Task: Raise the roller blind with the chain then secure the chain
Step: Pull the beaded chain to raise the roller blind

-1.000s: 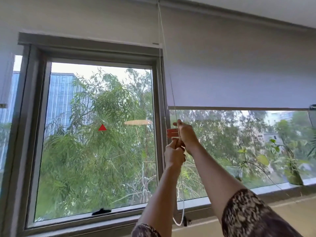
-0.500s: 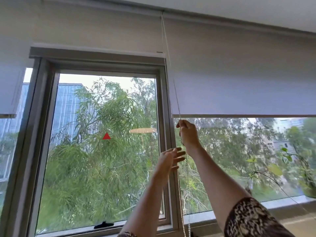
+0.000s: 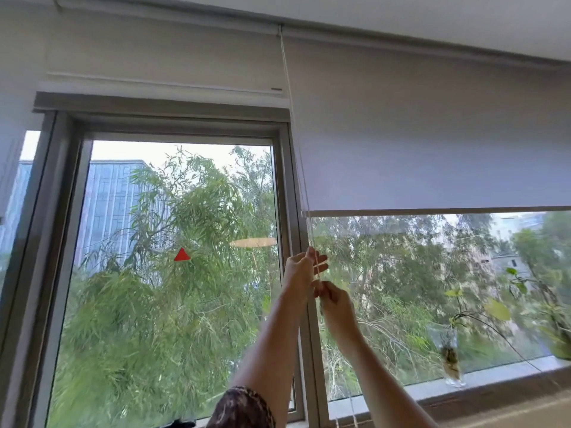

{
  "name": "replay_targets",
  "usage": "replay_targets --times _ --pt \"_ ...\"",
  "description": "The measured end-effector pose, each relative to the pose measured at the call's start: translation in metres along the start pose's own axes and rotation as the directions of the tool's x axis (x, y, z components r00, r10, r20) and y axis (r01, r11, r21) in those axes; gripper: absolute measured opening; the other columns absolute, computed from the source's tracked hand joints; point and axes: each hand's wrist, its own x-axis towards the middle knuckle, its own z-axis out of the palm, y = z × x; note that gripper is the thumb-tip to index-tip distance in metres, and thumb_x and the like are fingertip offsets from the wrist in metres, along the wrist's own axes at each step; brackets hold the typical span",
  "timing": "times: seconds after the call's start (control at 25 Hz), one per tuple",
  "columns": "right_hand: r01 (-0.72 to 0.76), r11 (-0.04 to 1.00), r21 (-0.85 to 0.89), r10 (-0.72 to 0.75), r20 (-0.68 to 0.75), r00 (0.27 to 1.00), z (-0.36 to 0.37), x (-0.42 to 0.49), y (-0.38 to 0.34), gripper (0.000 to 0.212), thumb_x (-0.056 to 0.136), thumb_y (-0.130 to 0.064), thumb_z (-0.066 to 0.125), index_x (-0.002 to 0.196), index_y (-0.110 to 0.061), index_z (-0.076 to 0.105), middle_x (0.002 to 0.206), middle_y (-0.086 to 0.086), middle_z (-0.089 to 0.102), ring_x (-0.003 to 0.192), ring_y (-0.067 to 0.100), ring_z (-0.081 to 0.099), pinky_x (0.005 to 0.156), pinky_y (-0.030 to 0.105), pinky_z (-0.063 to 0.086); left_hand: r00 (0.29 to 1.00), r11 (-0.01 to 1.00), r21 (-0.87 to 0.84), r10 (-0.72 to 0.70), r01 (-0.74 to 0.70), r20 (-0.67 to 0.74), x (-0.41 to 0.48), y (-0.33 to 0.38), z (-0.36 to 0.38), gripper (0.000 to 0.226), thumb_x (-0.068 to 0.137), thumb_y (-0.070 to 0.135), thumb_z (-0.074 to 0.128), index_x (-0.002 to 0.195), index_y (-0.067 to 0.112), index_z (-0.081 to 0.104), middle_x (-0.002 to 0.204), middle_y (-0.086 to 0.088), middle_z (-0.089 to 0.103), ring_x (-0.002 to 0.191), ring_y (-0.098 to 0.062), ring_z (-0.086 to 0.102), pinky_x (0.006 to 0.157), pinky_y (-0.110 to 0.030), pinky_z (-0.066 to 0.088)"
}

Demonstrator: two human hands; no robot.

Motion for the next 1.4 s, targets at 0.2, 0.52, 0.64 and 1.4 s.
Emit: replay_targets --times 0.2,0.52,0.64,1.4 --pt "-0.056 0.997 -0.05 0.06 0.088 0.994 -0.002 -0.023 0.046 0.032 0.1 -0.015 0.045 0.069 -0.018 0.056 0.043 -0.008 0.04 0.036 0.002 0.027 0.04 0.017 0.022 0.999 0.999 0.028 -0.037 0.038 -0.034 0.019 -0.027 0.008 0.034 0.099 0.023 0.046 0.119 -0.002 0.06 0.12 -0.015 0.067 0.068 -0.006 0.059 0.061 -0.026 0.041" --pt "-0.161 0.977 -0.14 0.186 0.192 0.964 0.002 -0.065 0.123 0.034 0.098 -0.013 0.048 0.065 -0.021 0.052 0.04 -0.015 0.049 0.035 0.001 0.035 0.04 0.012 0.023 0.981 0.995 -0.046 -0.092 0.086 -0.17 0.045 -0.089 0.008 0.029 0.097 0.014 0.05 0.119 -0.003 0.059 0.107 -0.017 0.068 0.044 0.0 0.062 0.045 -0.018 0.047" --pt "-0.186 0.969 -0.163 0.22 0.224 0.949 0.003 -0.074 0.148 0.034 0.098 -0.017 0.048 0.065 -0.021 0.051 0.044 -0.012 0.051 0.039 0.001 0.037 0.041 0.013 0.025 0.975 0.992 -0.061 -0.118 0.109 -0.188 0.053 -0.112 0.007 0.03 0.097 0.013 0.051 0.12 -0.004 0.059 0.116 -0.023 0.066 0.062 -0.01 0.062 0.047 -0.017 0.049" --pt "-0.2 0.872 -0.447 0.382 0.366 0.849 0.001 -0.118 0.285 0.025 0.096 -0.022 0.049 0.072 -0.023 0.054 0.07 0.001 0.065 0.064 0.019 0.054 0.066 0.038 0.045 0.946 0.984 -0.059 -0.178 0.168 -0.269 0.075 -0.245 -0.01 0.029 0.092 -0.008 0.041 0.089 0.004 0.067 0.074 -0.004 0.062 0.063 -0.013 0.054 0.058 -0.022 0.047"
